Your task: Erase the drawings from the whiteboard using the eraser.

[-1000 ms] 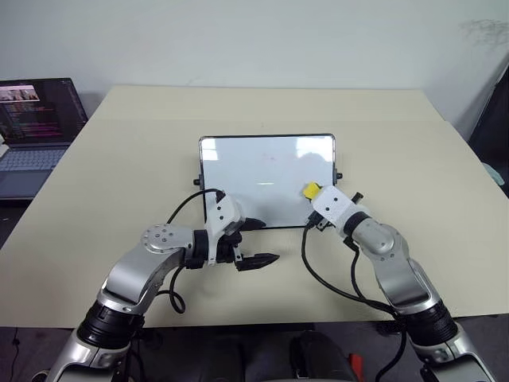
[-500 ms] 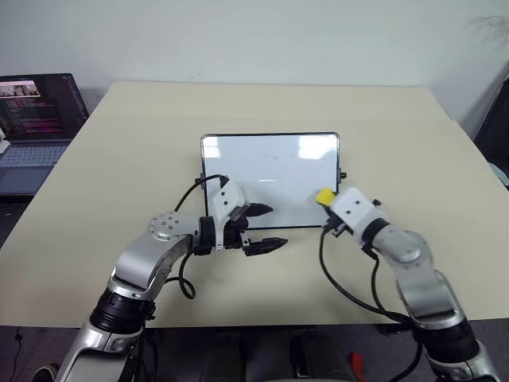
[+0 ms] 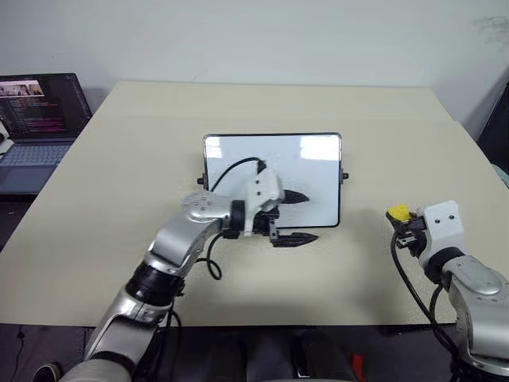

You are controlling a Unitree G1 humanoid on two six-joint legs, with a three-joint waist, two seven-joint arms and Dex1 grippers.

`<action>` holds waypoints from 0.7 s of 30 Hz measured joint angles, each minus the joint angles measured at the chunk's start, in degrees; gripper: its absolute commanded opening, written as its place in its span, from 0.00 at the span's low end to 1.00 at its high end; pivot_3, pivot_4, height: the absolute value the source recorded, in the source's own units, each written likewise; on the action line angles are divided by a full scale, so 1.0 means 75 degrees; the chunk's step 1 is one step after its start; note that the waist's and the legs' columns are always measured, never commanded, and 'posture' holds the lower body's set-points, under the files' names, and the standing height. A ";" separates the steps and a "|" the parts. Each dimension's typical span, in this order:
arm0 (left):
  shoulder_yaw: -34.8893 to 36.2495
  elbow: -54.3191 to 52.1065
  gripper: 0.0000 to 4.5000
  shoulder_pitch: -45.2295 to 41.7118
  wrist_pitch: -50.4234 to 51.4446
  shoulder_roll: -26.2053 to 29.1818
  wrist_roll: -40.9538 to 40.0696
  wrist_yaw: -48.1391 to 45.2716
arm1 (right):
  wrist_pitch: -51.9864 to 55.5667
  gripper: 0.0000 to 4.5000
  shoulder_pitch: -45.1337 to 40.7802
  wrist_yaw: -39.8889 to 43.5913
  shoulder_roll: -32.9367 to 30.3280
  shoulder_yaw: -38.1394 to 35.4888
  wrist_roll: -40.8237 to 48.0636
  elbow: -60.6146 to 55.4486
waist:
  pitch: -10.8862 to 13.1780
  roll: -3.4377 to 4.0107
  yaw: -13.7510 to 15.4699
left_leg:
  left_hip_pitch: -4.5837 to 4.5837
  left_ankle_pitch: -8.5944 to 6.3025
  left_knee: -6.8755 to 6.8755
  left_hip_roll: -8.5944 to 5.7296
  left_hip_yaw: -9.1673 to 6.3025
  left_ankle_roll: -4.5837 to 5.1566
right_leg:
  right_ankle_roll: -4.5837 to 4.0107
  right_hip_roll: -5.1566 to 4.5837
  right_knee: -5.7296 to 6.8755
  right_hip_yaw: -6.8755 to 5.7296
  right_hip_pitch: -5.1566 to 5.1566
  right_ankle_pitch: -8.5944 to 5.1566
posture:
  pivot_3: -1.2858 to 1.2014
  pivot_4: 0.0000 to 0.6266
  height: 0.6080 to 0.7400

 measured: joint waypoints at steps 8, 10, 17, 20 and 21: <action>-0.0559 0.1570 1.00 -0.0795 -0.1299 -0.0800 0.0968 -0.0244 | 0.0044 0.25 -0.0461 -0.0356 0.0086 0.0198 0.0389 0.0843 | 0.0001 0.0002 -0.0047 | -0.0005 0.0000 -0.0001 -0.0002 0.0000 0.0001 | 0.0000 0.0012 -0.0004 0.0001 -0.0001 0.0000 | 0.52 0.24 1.00; -0.0577 0.1741 1.00 -0.0849 -0.1446 -0.0926 0.1043 -0.0304 | 0.0004 0.25 -0.0529 -0.0431 0.0085 0.0332 0.0458 0.1037 | 0.0000 0.0004 -0.0046 | -0.0005 -0.0001 -0.0002 -0.0001 -0.0003 0.0001 | -0.0001 0.0013 -0.0004 -0.0001 -0.0001 0.0000 | 0.52 0.24 1.00; -0.0578 0.1870 1.00 -0.0862 -0.1482 -0.1087 0.1190 -0.0325 | -0.0287 0.47 -0.0810 -0.0642 0.0050 0.0461 0.0601 0.1702 | 0.0002 0.0006 -0.0043 | -0.0008 -0.0001 -0.0001 0.0001 -0.0004 0.0001 | -0.0001 0.0012 -0.0004 -0.0001 -0.0001 0.0000 | 0.52 0.24 1.00; -0.0574 0.1861 1.00 -0.0841 -0.1468 -0.1086 0.1208 -0.0318 | -0.0434 0.69 -0.0835 -0.0697 0.0036 0.0460 0.0699 0.1936 | 0.0002 0.0007 -0.0043 | -0.0008 -0.0001 -0.0001 0.0002 -0.0004 0.0001 | -0.0001 0.0012 -0.0004 0.0000 -0.0001 0.0000 | 0.52 0.24 1.00; -0.0573 0.1847 1.00 -0.0818 -0.1455 -0.1086 0.1207 -0.0311 | -0.0485 0.77 -0.0852 -0.0709 0.0036 0.0458 0.0747 0.2025 | 0.0002 0.0007 -0.0045 | -0.0007 -0.0001 -0.0001 0.0002 -0.0003 0.0001 | -0.0001 0.0012 -0.0004 0.0000 -0.0001 0.0000 | 0.52 0.24 1.00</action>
